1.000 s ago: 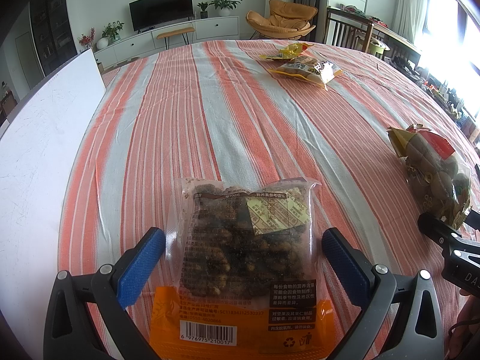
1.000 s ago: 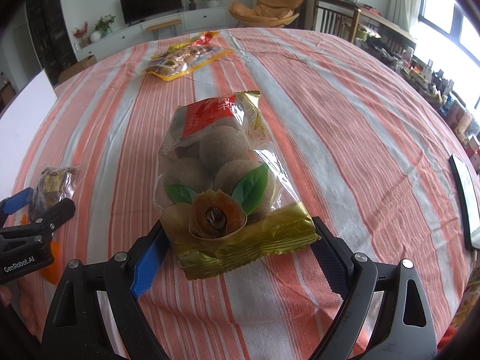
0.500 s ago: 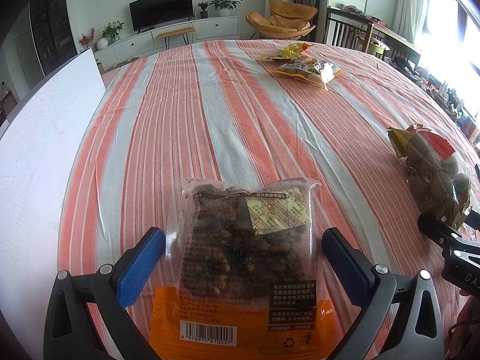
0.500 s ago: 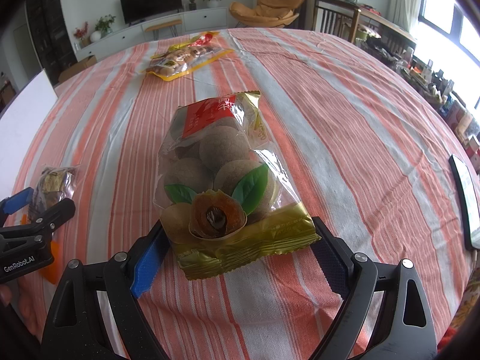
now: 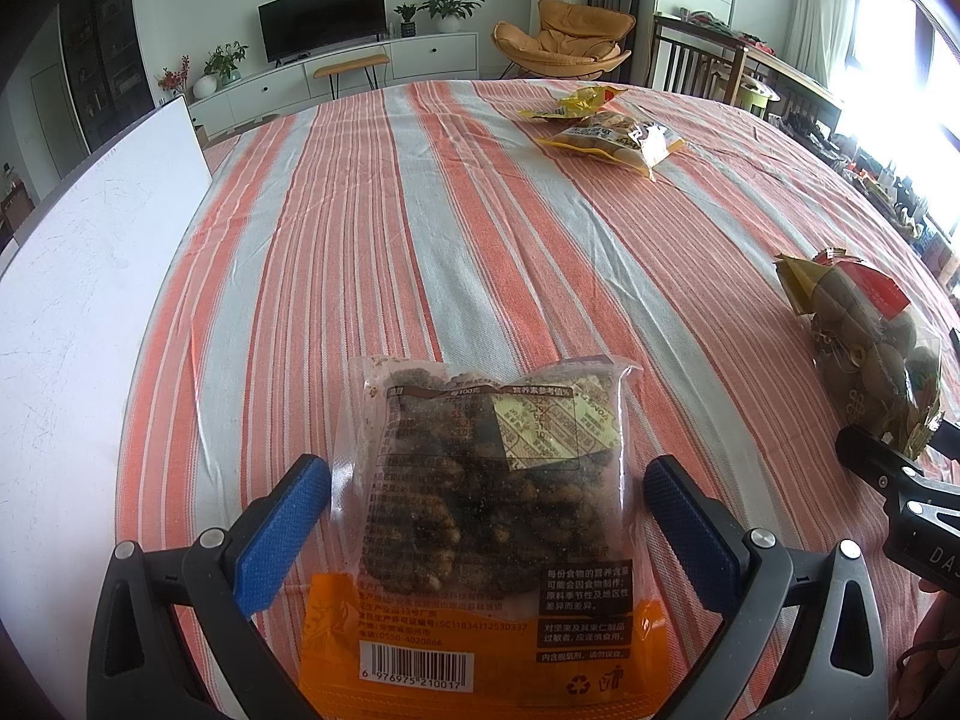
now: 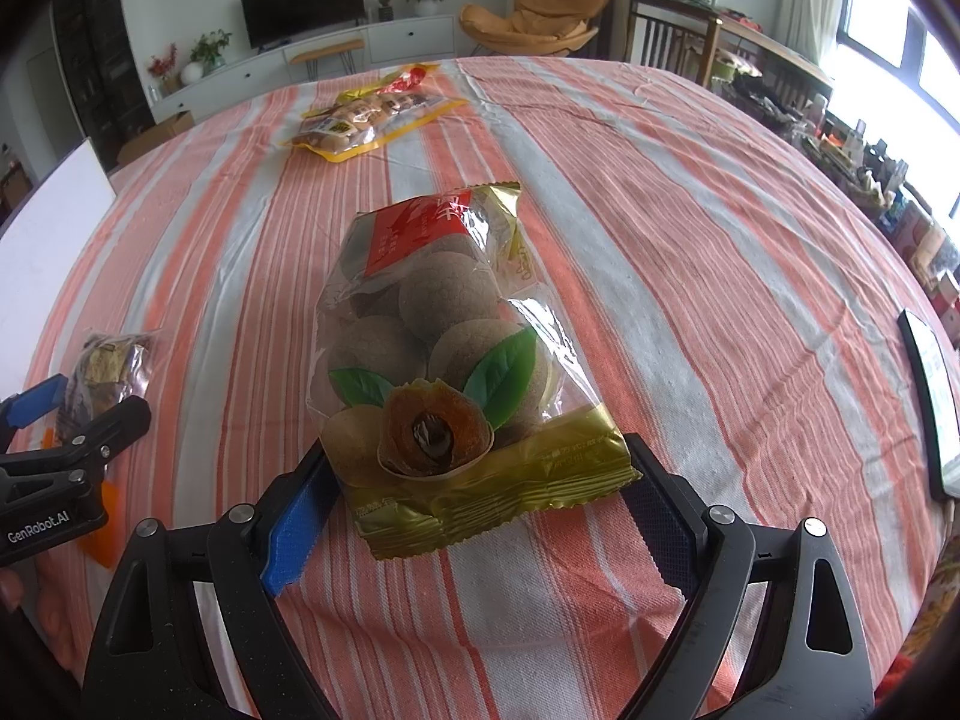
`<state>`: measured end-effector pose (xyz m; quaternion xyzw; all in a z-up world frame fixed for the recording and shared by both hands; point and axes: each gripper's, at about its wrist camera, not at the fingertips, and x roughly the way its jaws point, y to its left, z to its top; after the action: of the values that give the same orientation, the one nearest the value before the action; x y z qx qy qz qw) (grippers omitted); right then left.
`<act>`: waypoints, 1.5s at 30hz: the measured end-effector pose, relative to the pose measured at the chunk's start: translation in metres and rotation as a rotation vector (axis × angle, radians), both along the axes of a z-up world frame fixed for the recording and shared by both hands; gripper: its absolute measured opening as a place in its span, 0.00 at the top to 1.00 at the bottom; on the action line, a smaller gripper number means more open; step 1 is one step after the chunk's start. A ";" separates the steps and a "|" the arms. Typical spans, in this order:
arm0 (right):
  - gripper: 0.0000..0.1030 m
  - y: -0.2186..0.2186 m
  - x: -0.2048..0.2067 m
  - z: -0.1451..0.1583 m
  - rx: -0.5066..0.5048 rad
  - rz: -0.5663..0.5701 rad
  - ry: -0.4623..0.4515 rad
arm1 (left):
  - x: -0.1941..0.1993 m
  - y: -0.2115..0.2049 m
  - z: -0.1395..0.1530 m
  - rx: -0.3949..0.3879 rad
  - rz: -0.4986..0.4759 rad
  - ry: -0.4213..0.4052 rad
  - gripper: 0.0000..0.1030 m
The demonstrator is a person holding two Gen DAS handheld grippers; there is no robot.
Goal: Organize snacks
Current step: 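Hold the gold packet in the right tool while the left tool holds the orange bag, then carry the orange bag to the box with the left tool while the right tool carries the gold packet there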
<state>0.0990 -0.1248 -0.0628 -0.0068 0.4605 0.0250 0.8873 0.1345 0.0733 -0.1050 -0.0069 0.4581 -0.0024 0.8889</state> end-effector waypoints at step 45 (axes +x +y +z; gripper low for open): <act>0.44 0.002 0.077 0.046 -0.138 0.289 0.243 | -0.012 -0.004 0.018 -0.054 -0.152 0.062 0.38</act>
<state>0.1761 -0.1225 -0.0164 -0.1307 0.5592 0.1210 0.8097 0.1222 0.0690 -0.0872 0.0038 0.4845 -0.0819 0.8709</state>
